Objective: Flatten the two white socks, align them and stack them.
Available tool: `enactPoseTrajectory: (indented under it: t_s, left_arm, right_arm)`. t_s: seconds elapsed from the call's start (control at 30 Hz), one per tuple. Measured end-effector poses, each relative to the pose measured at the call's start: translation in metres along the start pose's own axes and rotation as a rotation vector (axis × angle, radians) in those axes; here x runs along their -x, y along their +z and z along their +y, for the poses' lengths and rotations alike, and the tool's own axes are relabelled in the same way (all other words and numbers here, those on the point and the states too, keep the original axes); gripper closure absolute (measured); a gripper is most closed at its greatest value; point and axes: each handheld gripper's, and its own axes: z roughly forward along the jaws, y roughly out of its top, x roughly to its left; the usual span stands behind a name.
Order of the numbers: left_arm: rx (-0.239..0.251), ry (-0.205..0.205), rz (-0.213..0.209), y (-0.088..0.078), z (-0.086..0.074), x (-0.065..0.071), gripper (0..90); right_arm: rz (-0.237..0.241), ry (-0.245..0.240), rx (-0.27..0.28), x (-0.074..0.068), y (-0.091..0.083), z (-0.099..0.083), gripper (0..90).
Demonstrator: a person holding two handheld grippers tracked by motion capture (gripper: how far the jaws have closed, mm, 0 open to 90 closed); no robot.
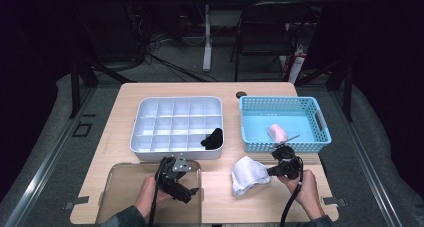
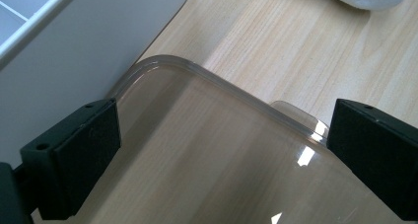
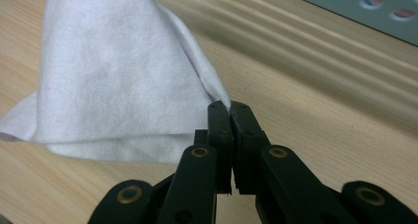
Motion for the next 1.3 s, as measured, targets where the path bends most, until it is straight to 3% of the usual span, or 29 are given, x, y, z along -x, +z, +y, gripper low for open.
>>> enactPoseTrajectory:
  t_s: [0.1, 0.13, 0.3, 0.6, 0.83, 1.07, 1.17, 1.3]
  left_arm:
    - [-0.001, -0.003, -0.002, 0.001, 0.000, 0.000, 0.2]
    - [-0.001, -0.004, -0.003, 0.001, 0.000, 0.000, 0.2]
    - [-0.002, -0.003, -0.002, 0.001, 0.000, 0.000, 0.2]
    - [0.001, -0.002, 0.006, 0.001, 0.000, 0.001, 0.2]
    - [-0.001, 0.003, 0.007, 0.001, 0.000, 0.001, 0.3]
    - [0.001, 0.001, 0.007, 0.001, 0.000, 0.001, 0.2]
    - [0.002, -0.002, 0.003, 0.002, 0.001, 0.002, 0.3]
    - [0.002, -0.003, -0.004, 0.002, 0.003, 0.003, 0.3]
  right_arm:
    - [0.007, -0.004, 0.008, 0.003, -0.005, 0.000, 88.6]
    - [0.029, 0.015, 0.032, 0.001, -0.006, 0.000, 88.6]
    - [0.084, 0.008, 0.063, -0.001, -0.014, 0.000, 88.6]
    - [0.154, -0.053, 0.105, -0.019, -0.024, 0.003, 88.6]
    - [0.147, -0.084, 0.131, -0.031, -0.032, 0.004, 88.5]
    - [0.123, -0.048, 0.138, -0.019, -0.036, 0.001, 88.5]
    - [0.152, -0.044, 0.143, -0.019, -0.039, 0.001, 88.5]
    - [0.188, -0.085, 0.151, -0.031, -0.041, 0.004, 88.5]
